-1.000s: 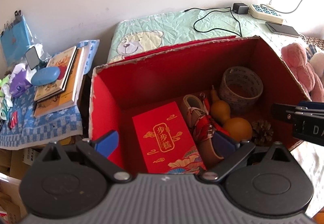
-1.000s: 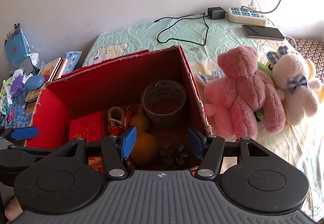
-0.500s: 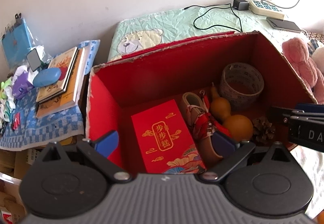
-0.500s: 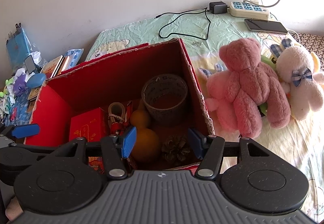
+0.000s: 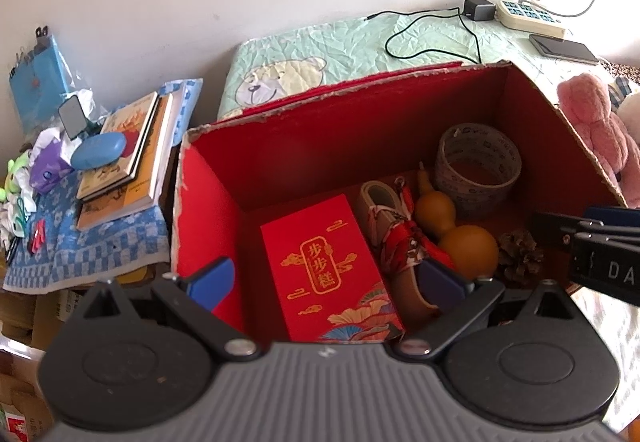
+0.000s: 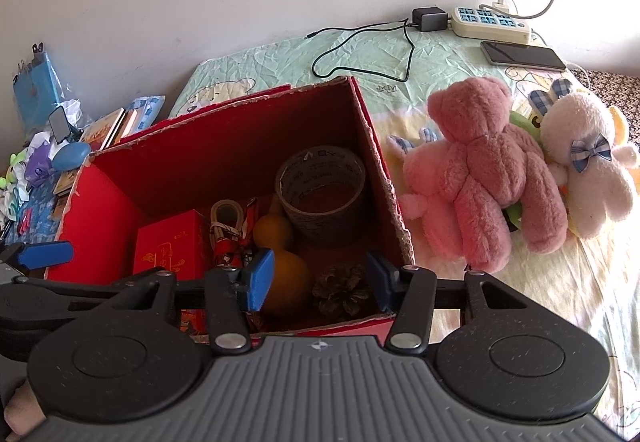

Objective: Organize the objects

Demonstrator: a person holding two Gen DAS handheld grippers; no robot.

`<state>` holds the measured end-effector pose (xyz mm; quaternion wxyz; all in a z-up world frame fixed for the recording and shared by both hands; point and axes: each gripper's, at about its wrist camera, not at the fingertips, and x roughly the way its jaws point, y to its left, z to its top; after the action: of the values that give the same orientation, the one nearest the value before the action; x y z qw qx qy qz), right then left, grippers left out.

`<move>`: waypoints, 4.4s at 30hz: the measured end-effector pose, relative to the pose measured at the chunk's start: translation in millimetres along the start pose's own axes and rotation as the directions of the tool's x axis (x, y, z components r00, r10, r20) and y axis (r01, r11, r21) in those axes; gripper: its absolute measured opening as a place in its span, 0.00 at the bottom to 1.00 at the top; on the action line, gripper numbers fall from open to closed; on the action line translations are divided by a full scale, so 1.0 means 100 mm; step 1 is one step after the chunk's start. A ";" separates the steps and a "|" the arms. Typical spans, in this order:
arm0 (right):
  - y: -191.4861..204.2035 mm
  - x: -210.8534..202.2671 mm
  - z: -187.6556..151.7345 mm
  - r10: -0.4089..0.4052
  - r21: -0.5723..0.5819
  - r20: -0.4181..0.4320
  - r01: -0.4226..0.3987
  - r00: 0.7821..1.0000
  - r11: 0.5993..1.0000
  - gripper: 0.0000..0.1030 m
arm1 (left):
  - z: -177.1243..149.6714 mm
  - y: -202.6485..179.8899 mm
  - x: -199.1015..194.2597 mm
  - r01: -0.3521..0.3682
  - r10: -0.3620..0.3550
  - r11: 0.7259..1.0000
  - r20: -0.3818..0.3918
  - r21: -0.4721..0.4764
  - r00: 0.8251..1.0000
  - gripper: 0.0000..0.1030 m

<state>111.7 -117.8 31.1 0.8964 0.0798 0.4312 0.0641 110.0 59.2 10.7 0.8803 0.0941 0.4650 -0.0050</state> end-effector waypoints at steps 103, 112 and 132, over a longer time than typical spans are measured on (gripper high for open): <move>-0.01 -0.03 -0.10 0.007 -0.014 0.054 -0.006 0.999 1.000 0.53 | -0.10 0.03 0.11 0.001 -0.002 0.999 -0.012 -0.040 1.000 0.97; -0.01 -0.03 -0.10 0.008 -0.016 0.053 -0.007 0.999 1.000 0.53 | -0.10 0.04 0.10 -0.001 0.001 0.999 -0.007 -0.041 1.000 0.97; 0.00 -0.03 -0.09 0.006 -0.026 0.045 -0.005 0.999 1.000 0.53 | -0.12 0.02 0.10 -0.006 0.005 0.999 -0.009 -0.045 1.000 0.97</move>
<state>102.8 -117.5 27.2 0.9068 0.0708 0.4095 0.0704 105.7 63.6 -4.0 0.8801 0.0755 0.4686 0.0083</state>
